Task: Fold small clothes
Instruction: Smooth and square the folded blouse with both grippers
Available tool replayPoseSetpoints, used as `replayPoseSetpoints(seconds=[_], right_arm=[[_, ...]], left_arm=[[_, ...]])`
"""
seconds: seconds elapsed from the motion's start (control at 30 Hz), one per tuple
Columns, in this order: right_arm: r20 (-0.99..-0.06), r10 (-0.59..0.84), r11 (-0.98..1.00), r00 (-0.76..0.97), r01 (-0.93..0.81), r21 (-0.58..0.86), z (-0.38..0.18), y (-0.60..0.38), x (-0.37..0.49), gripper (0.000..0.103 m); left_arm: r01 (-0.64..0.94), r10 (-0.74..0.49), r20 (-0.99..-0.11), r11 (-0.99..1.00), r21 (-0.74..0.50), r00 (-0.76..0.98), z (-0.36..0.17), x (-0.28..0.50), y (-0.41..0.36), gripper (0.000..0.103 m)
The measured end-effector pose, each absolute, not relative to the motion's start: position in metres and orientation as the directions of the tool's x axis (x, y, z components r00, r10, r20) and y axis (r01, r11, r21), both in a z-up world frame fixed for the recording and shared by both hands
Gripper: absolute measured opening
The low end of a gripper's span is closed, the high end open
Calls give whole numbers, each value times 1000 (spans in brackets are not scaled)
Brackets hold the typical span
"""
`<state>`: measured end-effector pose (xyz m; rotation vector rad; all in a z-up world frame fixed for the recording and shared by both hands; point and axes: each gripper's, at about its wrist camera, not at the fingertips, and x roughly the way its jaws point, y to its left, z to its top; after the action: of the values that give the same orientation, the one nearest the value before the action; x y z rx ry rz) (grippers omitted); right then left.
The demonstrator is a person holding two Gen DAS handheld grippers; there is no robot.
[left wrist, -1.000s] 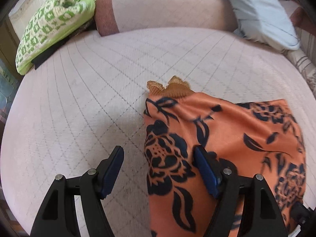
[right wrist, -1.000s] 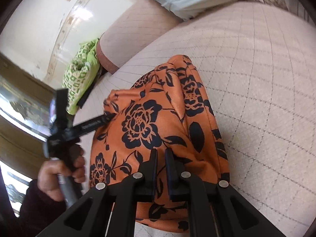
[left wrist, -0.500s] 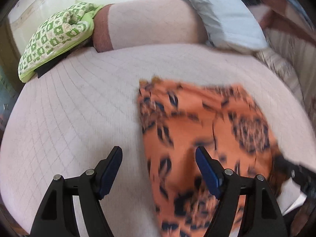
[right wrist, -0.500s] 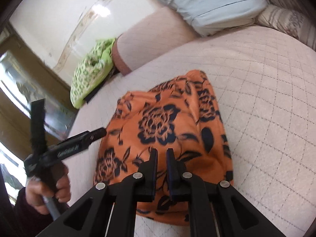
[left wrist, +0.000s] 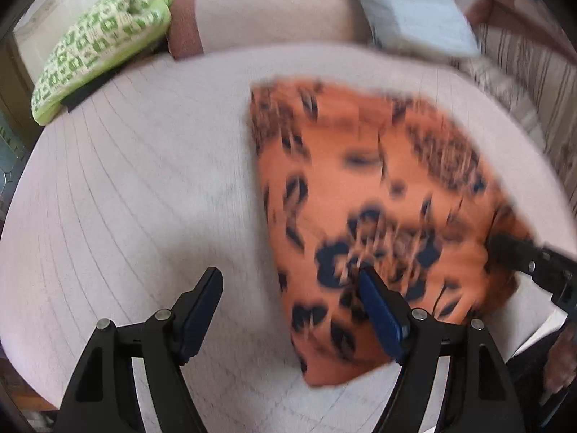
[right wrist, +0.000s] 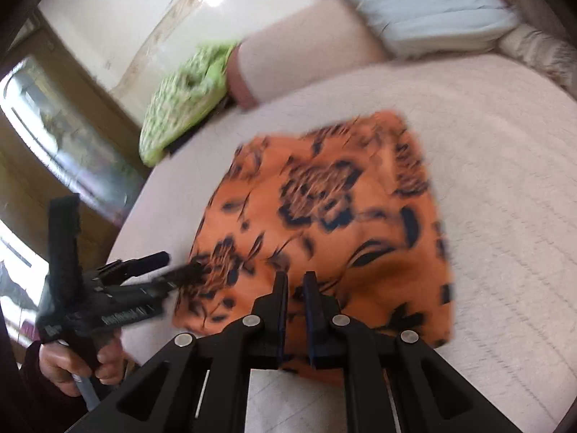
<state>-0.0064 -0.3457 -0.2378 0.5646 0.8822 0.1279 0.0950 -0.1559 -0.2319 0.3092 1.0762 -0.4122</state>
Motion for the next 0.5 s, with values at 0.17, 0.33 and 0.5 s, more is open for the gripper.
replayPoseSetpoints(seconds=[0.17,0.33,0.5], right_arm=[[-780,336,882,528,113,457,-255,-328,5,11],[-681,387,846,621,55,531,-235,-335,-5,13],[-704,460,840,540,-8,543,-247,-312,9,13]], left_arm=[[454,-156,-885,888,68,438,-232,90,-157,80],[451,-148,-872,888,91,467,-216,75,-156,79],[445,-143,-887,892,76,439,-237,74,-148,82]])
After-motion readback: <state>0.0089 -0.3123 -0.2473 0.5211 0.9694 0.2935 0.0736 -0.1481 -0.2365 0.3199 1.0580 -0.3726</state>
